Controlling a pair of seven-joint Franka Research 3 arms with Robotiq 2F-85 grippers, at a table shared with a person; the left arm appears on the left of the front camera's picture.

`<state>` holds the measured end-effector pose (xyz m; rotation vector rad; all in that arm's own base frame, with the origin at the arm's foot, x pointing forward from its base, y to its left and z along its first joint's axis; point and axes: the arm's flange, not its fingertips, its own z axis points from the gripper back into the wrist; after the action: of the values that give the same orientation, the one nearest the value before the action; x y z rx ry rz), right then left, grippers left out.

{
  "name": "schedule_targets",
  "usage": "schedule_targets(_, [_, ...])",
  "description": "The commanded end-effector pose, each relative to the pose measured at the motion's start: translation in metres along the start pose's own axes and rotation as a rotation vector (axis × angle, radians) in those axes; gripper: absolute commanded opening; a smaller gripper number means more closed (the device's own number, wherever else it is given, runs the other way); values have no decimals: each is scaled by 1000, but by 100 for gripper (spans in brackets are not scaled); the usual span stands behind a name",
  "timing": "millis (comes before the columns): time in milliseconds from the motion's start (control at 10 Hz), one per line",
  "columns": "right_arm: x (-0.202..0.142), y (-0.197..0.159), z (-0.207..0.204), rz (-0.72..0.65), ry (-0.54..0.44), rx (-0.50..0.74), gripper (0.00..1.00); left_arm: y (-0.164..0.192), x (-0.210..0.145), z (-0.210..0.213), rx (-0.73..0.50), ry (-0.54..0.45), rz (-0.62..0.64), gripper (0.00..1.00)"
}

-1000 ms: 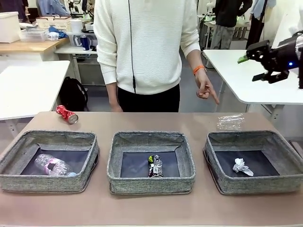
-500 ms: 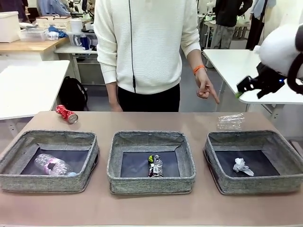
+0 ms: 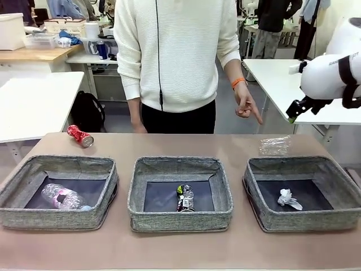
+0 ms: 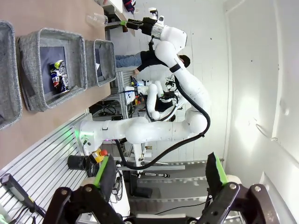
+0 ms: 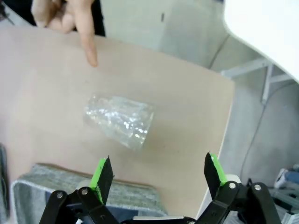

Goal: Sort the waste into the appropriate baskets.
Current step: Pick up the waste item pointed out by the person.

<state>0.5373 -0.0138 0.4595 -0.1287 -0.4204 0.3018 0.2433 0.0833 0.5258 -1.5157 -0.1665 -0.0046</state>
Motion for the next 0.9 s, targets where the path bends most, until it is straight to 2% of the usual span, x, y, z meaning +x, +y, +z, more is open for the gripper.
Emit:
schedule_targets(0, [8, 3, -10, 337, 111, 164, 100, -7, 0, -2, -24, -4, -1, 100])
schedule_targets(100, [11, 0, -8, 540, 202, 227, 100, -7, 0, -2, -24, -4, -1, 100])
schedule_targets(200, [14, -4, -4, 724, 239, 278, 100, -7, 0, -2, -24, -4, -1, 100])
schedule_targets(300, [15, 3, -5, 917, 237, 378, 100, -7, 0, -2, -24, -4, -1, 100])
schedule_targets(400, [14, 13, -9, 1033, 224, 386, 100, -7, 0, -2, -24, -4, -1, 100])
schedule_targets(500, [6, 18, -14, 1214, 189, 403, 100, -7, 0, -2, -24, -4, -1, 100])
schedule_targets(600, [11, 20, -16, 1029, 71, 253, 100, -7, 0, -2, -24, -4, -1, 100])
schedule_targets(700, [6, 28, -10, 864, 198, 378, 100, -7, 0, -2, -24, -4, -1, 100])
schedule_targets(800, [9, 26, -11, 975, 176, 355, 100, -7, 0, -2, -24, -4, -1, 100])
